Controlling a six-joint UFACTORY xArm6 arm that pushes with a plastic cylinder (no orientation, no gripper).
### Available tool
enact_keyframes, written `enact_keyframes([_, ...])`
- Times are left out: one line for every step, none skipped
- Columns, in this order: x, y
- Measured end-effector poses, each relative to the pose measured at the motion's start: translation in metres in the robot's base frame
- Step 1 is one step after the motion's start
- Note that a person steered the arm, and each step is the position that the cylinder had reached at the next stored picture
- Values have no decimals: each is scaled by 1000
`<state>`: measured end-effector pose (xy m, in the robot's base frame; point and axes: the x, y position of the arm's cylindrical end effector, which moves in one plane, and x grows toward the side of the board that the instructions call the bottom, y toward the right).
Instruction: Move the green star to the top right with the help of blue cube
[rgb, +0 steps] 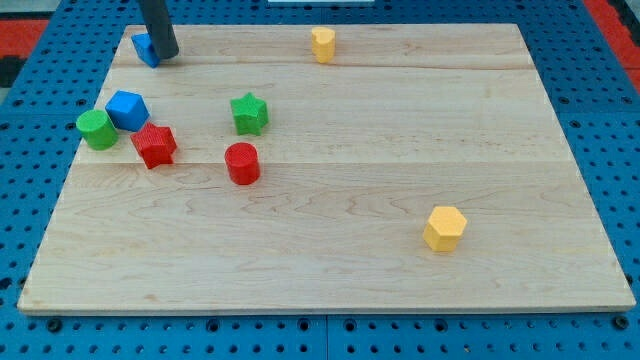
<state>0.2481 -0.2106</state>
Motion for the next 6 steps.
enact_keyframes([0,0])
enact_keyframes([0,0])
enact_keyframes([7,0])
enact_keyframes([78,3])
enact_keyframes([125,-5])
enact_keyframes([166,36])
